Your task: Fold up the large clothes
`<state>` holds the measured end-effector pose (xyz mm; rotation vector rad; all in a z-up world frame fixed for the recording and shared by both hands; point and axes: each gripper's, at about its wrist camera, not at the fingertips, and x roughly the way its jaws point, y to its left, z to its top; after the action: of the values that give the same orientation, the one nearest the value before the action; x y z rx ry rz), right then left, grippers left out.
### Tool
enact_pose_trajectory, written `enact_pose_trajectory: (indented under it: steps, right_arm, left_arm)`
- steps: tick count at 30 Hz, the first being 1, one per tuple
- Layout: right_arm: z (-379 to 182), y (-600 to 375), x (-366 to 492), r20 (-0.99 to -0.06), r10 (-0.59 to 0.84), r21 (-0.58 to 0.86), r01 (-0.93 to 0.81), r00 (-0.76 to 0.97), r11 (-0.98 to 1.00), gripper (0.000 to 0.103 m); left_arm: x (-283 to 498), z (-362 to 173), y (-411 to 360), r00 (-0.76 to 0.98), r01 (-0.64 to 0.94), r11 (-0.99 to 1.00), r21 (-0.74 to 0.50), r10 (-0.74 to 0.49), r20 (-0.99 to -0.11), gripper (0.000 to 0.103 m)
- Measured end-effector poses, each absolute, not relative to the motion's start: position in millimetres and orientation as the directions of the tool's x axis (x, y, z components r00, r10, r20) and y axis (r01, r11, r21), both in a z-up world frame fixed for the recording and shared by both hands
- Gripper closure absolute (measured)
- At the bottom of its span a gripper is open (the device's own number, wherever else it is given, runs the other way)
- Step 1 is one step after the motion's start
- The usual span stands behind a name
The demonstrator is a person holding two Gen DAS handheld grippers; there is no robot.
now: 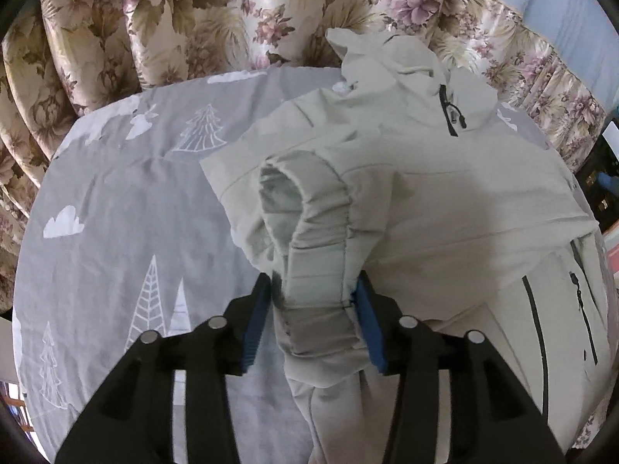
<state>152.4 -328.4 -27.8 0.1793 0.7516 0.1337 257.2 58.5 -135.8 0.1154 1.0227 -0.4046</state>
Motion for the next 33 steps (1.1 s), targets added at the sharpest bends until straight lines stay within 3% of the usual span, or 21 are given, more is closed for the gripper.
enact_pose_trajectory:
  steps: [3, 5, 6, 9, 12, 15, 17, 22, 26, 33]
  right_arm:
    - [-45.7, -315.0, 170.0, -0.704, 0.178, 0.168, -0.082, 0.687, 0.982, 0.046]
    - [-64.2, -304.7, 180.0, -0.750, 0.142, 0.100, -0.101, 0.646, 0.990, 0.064]
    - [-81.4, -299.1, 188.8, -0.787, 0.074, 0.016, -0.099, 0.613, 0.995, 0.066]
    - [-114.1, -301.5, 195.8, -0.809, -0.059, -0.141, -0.096, 0.584, 0.985, 0.067]
    - [-105.8, -317.9, 191.2, -0.812, 0.036, -0.017, -0.085, 0.582, 0.996, 0.067]
    - [-71.2, -337.2, 180.2, -0.752, 0.166, 0.137, -0.095, 0.638, 0.986, 0.056]
    - [-38.3, -349.2, 179.0, -0.672, 0.173, 0.166, -0.082, 0.720, 0.983, 0.023]
    - [-6.4, -361.4, 222.7, -0.621, 0.012, 0.075, 0.045, 0.784, 0.996, 0.020]
    - [-12.9, -362.2, 269.2, -0.622, -0.015, 0.053, 0.062, 0.783, 0.997, 0.003]
    - [-32.2, -378.0, 338.8, -0.677, -0.026, 0.055, 0.086, 0.735, 0.995, 0.004]
  left_arm:
    - [255.2, -137.4, 58.4, 0.461, 0.372, 0.924, -0.090, -0.268, -0.846, 0.052]
    - [254.7, -138.4, 59.0, 0.465, 0.375, 0.923, -0.086, -0.268, -0.844, 0.051]
    - [254.1, -140.5, 59.2, 0.465, 0.378, 0.922, -0.085, -0.268, -0.844, 0.051]
    - [254.9, -143.9, 59.8, 0.454, 0.383, 0.918, -0.103, -0.285, -0.845, 0.042]
    - [256.8, -138.8, 60.3, 0.439, 0.376, 0.921, -0.107, -0.278, -0.854, 0.039]
    - [254.7, -114.4, 64.2, 0.435, 0.374, 0.914, -0.155, -0.320, -0.842, 0.023]
    - [258.6, -91.6, 67.0, 0.474, 0.374, 0.910, -0.178, -0.352, -0.807, 0.005]
    - [311.4, -42.3, 43.6, 0.598, 0.313, 0.945, -0.090, -0.270, -0.754, 0.003]
    - [365.7, -42.0, 2.7, 0.583, 0.342, 0.939, -0.027, -0.235, -0.778, 0.002]
    - [459.9, -72.0, -65.4, 0.544, 0.363, 0.928, 0.080, -0.141, -0.827, 0.002]
